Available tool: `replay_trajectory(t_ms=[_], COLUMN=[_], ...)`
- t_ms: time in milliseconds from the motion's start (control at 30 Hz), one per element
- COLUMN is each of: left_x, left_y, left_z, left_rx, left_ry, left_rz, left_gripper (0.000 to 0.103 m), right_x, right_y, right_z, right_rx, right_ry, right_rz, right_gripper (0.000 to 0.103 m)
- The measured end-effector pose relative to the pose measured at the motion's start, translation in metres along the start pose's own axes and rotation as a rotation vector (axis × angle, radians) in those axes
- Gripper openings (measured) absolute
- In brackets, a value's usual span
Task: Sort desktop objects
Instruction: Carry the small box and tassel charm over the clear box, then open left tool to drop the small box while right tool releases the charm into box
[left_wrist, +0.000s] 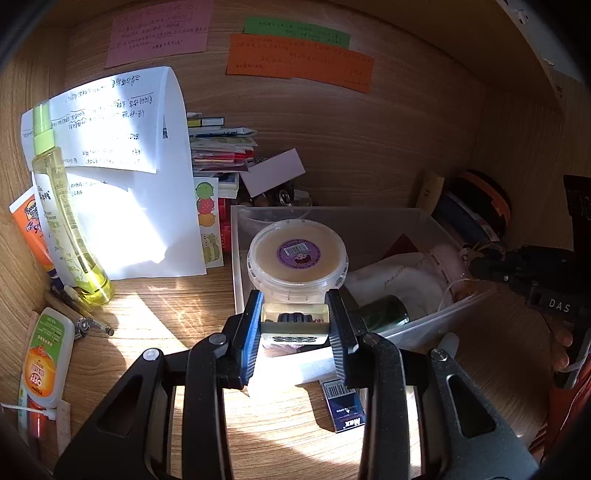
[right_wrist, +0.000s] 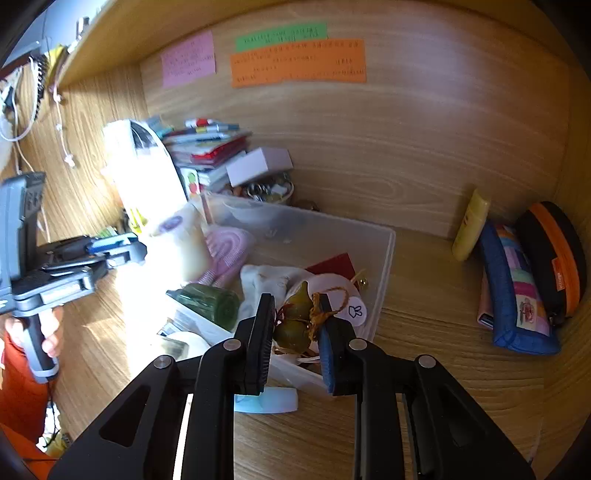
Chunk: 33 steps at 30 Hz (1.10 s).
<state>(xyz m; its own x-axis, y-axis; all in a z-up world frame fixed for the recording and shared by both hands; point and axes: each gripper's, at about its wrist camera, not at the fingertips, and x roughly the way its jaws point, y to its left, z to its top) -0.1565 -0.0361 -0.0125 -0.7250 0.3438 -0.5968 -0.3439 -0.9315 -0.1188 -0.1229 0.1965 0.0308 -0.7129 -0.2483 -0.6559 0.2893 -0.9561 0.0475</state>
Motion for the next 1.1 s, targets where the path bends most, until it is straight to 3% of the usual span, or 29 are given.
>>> replay_trajectory(t_ms=[567,933,1100], left_x=[0.011,0.002,-0.005], left_y=[0.006,-0.001,-0.007], left_z=[-0.002,-0.002,-0.002], left_rx=[0.000,0.016,0.021], left_ry=[0.031,0.032,0.029], left_rz=[-0.043,-0.063,-0.079], left_gripper=[0.033,0.033,0.034], right_x=[0.019,0.004,-0.006], right_y=[-0.005,-0.008,-0.003], right_z=[-0.008,-0.011,-0.014], right_rx=[-0.030,-0.015,-0.015], right_ry=[0.080,0.080,0.075], right_rz=[-0.049,-0.053,-0.021], right_gripper=[0.020,0.020,0.036])
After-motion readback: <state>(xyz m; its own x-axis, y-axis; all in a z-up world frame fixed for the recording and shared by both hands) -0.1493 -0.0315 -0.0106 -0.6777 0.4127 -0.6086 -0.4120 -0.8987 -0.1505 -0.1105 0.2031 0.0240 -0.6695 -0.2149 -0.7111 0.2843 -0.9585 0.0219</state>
